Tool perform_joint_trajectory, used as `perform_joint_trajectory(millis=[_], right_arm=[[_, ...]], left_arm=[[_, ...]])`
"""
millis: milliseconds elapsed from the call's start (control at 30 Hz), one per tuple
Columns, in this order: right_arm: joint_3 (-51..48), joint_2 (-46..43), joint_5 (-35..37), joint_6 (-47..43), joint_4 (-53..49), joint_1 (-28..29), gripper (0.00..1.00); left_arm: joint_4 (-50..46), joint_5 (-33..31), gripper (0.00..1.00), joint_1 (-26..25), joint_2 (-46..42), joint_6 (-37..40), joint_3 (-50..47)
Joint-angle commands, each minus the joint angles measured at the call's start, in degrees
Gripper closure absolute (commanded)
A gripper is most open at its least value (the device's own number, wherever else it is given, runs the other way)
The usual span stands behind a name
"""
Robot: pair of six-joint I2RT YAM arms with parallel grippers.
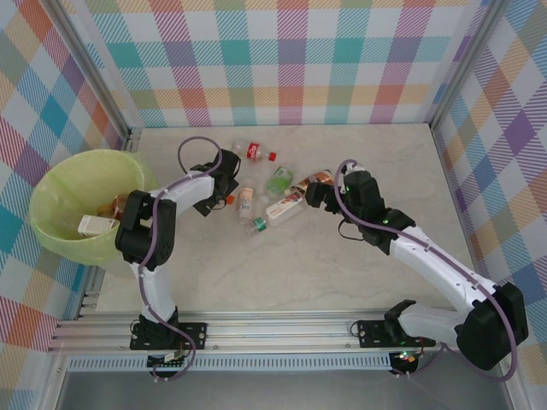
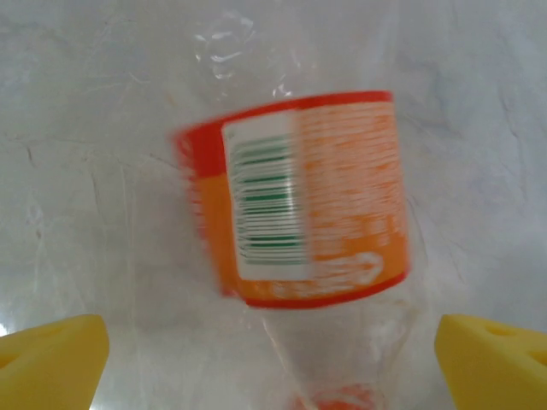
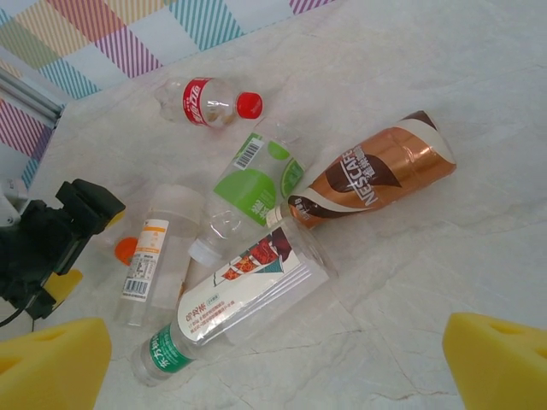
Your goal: Put the plastic bottles in the bin
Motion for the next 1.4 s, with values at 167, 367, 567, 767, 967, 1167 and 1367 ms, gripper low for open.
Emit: perform_joint_trajectory(millis=[167, 367, 567, 767, 967, 1167, 1367], right_arm=[[-3.21, -5.02, 3.43, -1.49, -0.77, -0.31, 0.0], [-4.0, -7.07, 4.01, -2.42, -1.12, -0.3, 0.0], [-3.73, -7.18, 4.62, -2.1, -2.36, -0.31, 0.0], [-4.17, -6.49, 5.15, -1.63, -1.7, -0.28, 0.0], [-3.12, -4.75, 4.83, -1.19, -0.57, -0.33, 0.0], [-3.59, -3.67, 5.12, -0.15, 1.44, -0.32, 0.0], [-3.21, -0.89, 4.89, 0.95, 4.43, -0.3, 0.0]], left_arm=[[6.85, 1.68, 0.15, 1.64, 5.83, 7.04, 2.23], [12.66, 3.77, 0.36, 2.6, 6.04, 11.76, -1.43], [16.14, 6.35, 0.51, 2.82, 3.92, 16.53, -4.84], [19.32, 10.77, 0.64, 2.61, -3.13, 20.77, -10.18], [22.35, 16.41, 0.84, 1.41, -12.94, 25.07, -15.67], [19.87, 21.1, 1.0, 0.77, -25.78, 26.14, -17.71], [11.87, 23.74, 1.0, 0.77, -36.54, 31.98, -13.01]])
